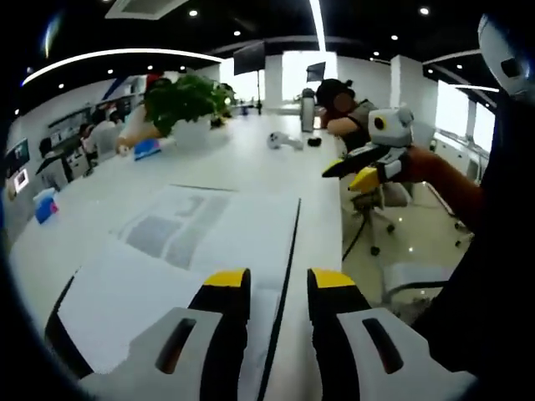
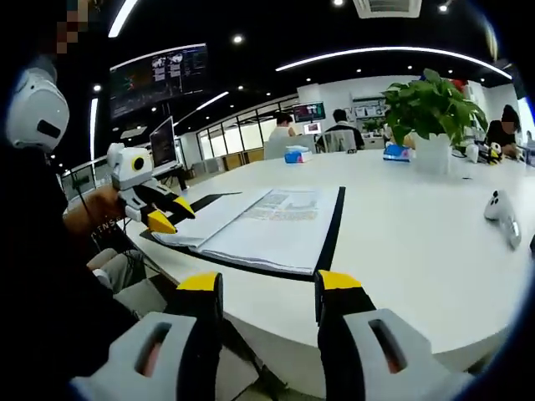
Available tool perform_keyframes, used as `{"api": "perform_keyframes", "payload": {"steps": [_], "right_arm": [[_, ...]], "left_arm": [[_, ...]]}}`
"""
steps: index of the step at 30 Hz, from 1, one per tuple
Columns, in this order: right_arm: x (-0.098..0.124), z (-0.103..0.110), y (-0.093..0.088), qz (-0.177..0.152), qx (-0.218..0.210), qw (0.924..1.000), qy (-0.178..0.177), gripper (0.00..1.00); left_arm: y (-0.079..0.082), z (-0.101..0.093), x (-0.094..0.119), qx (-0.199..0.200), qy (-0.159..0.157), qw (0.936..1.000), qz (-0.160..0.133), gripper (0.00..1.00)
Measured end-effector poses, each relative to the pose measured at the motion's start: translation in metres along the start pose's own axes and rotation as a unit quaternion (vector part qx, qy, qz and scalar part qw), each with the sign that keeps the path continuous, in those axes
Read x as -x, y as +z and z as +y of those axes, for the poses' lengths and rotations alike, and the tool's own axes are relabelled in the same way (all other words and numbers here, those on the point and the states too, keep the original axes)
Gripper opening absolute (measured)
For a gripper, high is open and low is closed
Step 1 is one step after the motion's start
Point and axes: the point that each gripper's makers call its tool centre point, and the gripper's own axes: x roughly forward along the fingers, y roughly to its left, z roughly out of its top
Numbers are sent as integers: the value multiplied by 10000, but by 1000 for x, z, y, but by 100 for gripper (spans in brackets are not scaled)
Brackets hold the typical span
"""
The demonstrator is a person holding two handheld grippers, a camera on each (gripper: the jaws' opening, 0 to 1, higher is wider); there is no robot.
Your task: Flip through the bound document one page at a time
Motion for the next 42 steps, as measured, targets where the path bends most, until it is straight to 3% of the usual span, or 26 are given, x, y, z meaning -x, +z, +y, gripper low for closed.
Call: {"api": "perform_keyframes", "payload": {"steps": [8,15,23,33,42], "right_arm": [[8,-3,-11,136,4,9998,-172,44],[23,7,-8,170,343,9993,51,44],[29,4,-17,345,487,9982,7,44],[26,4,-17,323,558,9979,-15,44],[26,-4,-18,309,459,9984,-122,44]], "left_arm": [[10,-10,-27,-274,-318,9990,175,30],[5,-5,-46,-418,-348,9976,429,30],[1,-3,-66,-284,-389,9971,585,29],[-7,6,-72,-290,-336,9962,749,28],[-7,9,-69,132,-511,9965,651,28]]}}
